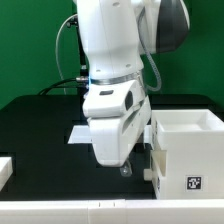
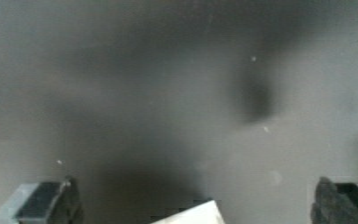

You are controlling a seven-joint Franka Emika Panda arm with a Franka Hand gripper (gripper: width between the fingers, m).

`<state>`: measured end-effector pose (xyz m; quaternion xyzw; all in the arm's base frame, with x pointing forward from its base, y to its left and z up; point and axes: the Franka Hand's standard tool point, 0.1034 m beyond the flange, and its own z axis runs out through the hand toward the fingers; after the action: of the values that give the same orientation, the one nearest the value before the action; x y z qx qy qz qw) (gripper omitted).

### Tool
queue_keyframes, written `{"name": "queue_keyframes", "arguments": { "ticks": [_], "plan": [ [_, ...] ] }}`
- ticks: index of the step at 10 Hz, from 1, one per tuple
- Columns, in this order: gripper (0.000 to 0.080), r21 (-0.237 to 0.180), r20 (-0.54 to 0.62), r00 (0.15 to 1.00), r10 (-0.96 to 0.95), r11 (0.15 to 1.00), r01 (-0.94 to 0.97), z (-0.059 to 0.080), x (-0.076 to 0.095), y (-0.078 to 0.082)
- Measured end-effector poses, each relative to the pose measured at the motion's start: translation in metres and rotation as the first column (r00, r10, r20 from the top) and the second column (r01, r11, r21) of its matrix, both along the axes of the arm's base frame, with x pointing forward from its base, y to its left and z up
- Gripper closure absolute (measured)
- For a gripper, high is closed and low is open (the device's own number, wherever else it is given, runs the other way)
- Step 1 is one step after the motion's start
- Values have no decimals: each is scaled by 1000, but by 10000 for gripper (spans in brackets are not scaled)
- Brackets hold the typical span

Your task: Assemble drawer

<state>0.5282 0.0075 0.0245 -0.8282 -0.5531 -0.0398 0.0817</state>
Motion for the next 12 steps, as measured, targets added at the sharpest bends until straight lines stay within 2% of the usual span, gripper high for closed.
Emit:
{"name": "queue_keyframes", "arguments": {
  "ticks": [1, 7, 8, 10, 12],
  "plan": [
    [150, -9, 0, 1000, -12, 1000, 12, 5, -4, 1],
    [150, -9, -7, 1000, -22, 1000, 22, 2, -8, -1],
    [150, -26, 3, 998, -56, 998, 56, 10, -16, -9],
    [150, -56, 28, 992, -125, 990, 126, 40, -30, -16],
    [150, -74, 36, 960, -277, 957, 279, 58, -50, -1]
  ]
}}
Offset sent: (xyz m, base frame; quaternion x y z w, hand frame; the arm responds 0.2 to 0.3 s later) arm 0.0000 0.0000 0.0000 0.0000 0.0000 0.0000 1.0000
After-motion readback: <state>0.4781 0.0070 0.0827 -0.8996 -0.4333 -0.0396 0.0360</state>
